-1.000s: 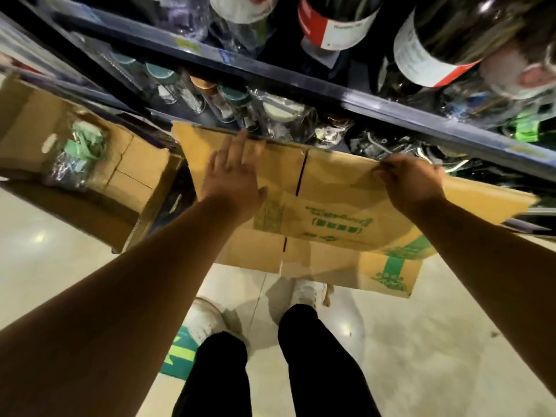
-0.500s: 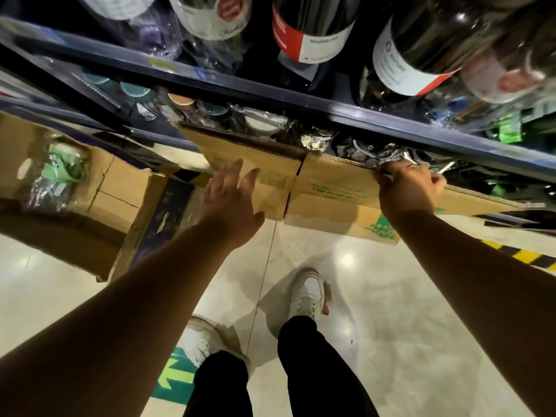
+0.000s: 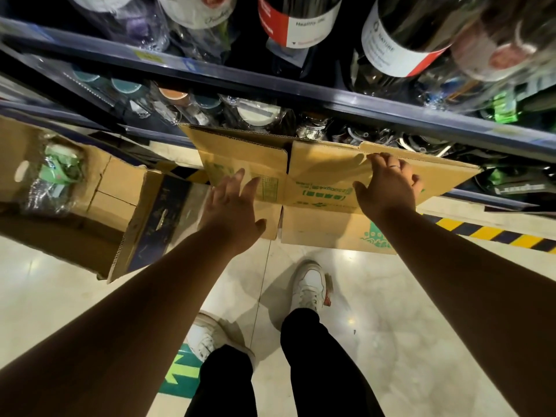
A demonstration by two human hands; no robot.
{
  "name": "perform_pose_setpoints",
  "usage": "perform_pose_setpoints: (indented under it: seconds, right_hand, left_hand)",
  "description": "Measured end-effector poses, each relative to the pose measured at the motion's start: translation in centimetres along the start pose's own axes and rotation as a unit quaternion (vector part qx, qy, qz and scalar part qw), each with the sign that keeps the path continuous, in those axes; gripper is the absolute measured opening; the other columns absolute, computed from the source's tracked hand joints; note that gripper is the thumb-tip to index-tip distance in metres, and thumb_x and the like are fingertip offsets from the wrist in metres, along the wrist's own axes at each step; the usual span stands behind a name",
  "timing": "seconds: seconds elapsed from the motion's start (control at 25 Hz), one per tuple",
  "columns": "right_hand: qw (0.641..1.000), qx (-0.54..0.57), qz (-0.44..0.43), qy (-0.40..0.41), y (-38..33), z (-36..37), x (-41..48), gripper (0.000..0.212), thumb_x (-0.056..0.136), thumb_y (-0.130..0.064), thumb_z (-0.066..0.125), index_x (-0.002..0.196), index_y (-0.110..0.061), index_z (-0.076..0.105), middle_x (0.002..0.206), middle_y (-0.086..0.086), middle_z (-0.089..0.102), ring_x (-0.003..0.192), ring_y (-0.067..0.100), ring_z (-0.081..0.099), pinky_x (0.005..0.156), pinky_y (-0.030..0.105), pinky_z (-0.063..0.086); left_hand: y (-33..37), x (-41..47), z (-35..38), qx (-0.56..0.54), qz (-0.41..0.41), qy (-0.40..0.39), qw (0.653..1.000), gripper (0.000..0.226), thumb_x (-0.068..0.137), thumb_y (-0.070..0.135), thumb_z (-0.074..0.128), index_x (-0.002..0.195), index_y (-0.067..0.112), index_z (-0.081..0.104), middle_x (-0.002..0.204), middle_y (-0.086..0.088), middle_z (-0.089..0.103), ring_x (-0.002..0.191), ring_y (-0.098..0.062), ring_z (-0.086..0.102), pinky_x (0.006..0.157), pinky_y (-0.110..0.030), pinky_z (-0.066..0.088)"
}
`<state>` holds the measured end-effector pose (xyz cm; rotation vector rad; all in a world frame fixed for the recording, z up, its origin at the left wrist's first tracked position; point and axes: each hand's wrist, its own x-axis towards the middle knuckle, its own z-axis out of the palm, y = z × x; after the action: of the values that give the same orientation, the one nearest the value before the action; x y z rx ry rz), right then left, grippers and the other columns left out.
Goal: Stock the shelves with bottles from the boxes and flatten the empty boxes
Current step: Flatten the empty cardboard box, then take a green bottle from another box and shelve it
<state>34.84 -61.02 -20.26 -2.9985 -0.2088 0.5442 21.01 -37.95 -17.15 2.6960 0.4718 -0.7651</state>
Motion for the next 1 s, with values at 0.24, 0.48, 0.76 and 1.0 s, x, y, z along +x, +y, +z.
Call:
perform_pose_setpoints:
  seconds: [0.24,0.48,0.76,1.0]
  right_hand:
    - [0.993,-0.072,-0.08,-0.056,-2.7,-1.1,-3.9,0.064,0.092,-0.044,0.057,0.148,-0.023,0.035,0.158,0.008,0.028,0.146,0.033,0.02,0.115,0.056,0.014]
    - [0.977,-0.1,-0.18,-0.052,-11.6,-2.8,-8.8,0.061,0.09,-0.046,0.059,0.144,-0.023,0.043,0.154,0.008,0.037,0.142,0.034,0.027,0.112,0.055,0.018]
    - [0.974,-0.069,-0.205,-0.069,-23.4,2.9,-12.5,0.06,0.087,-0.044,0.064,0.14,-0.023,0.047,0.149,0.009,0.042,0.138,0.035,0.033,0.109,0.052,0.021]
    - [0.982,-0.049,-0.17,-0.065,-30.0,9.3,-15.1,0.057,0.079,-0.037,0.074,0.13,-0.018,0.059,0.137,0.013,0.054,0.126,0.038,0.047,0.101,0.057,0.033]
  left_hand:
    - [-1.0,-1.9,-1.7,0.025,0.003,0.048,0.999,0.08,0.09,0.047,0.063,0.153,0.022,0.022,0.162,-0.009,0.024,0.15,-0.03,0.02,0.123,-0.051,0.017]
    - [-8.0,-5.4,-3.9,-0.021,-0.124,0.115,0.985,0.077,0.088,0.049,0.061,0.151,0.02,0.026,0.157,-0.008,0.029,0.146,-0.029,0.024,0.122,-0.047,0.02]
    - [-21.0,-4.9,-1.1,-0.106,-0.224,0.006,0.969,0.085,0.089,0.049,0.064,0.154,0.02,0.017,0.157,-0.011,0.027,0.143,-0.033,0.028,0.116,-0.047,0.031]
    - [-25.8,-3.4,3.8,-0.065,-0.171,-0.094,0.979,0.047,0.099,0.038,0.053,0.14,0.022,0.037,0.128,-0.008,0.059,0.115,-0.029,0.058,0.087,-0.041,0.049]
